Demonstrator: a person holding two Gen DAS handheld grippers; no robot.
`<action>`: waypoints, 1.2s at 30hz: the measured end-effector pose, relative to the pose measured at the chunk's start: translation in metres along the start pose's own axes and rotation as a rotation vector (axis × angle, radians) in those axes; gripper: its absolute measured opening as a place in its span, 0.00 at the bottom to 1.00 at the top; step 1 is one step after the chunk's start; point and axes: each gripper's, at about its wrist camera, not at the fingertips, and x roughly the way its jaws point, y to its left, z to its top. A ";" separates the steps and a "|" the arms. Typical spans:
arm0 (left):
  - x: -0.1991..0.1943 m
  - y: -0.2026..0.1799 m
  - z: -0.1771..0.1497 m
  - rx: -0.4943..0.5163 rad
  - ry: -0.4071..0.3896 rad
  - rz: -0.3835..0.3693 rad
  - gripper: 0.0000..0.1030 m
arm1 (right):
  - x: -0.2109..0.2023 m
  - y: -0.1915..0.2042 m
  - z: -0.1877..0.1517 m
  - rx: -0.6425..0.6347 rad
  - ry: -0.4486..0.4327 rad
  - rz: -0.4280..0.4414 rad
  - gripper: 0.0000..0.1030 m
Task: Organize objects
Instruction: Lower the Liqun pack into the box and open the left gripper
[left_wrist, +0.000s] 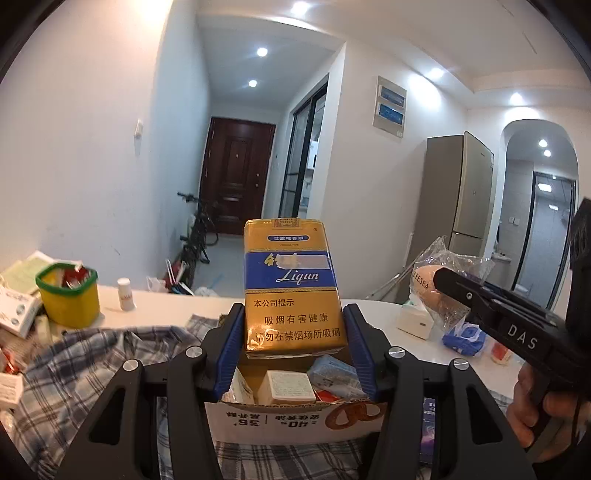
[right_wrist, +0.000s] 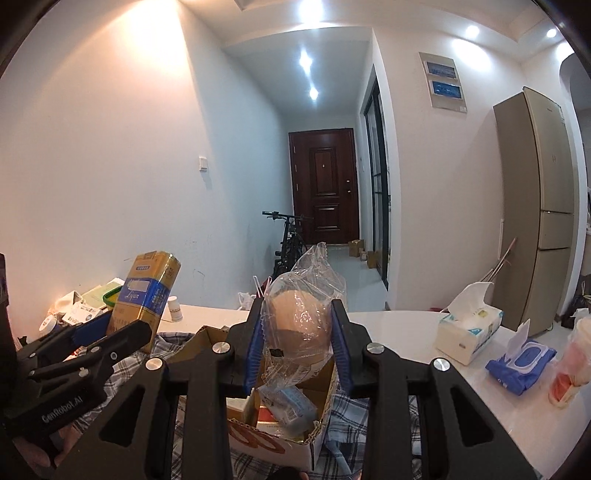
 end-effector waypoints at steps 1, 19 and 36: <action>0.002 0.001 -0.001 -0.002 0.005 -0.001 0.54 | 0.002 -0.002 -0.001 0.002 0.006 0.003 0.32; 0.062 0.025 -0.028 -0.066 0.201 0.060 0.54 | 0.018 0.007 -0.016 -0.041 0.065 0.013 0.32; 0.026 0.024 -0.019 -0.123 0.056 0.107 1.00 | 0.030 0.001 -0.020 -0.021 0.091 0.012 0.32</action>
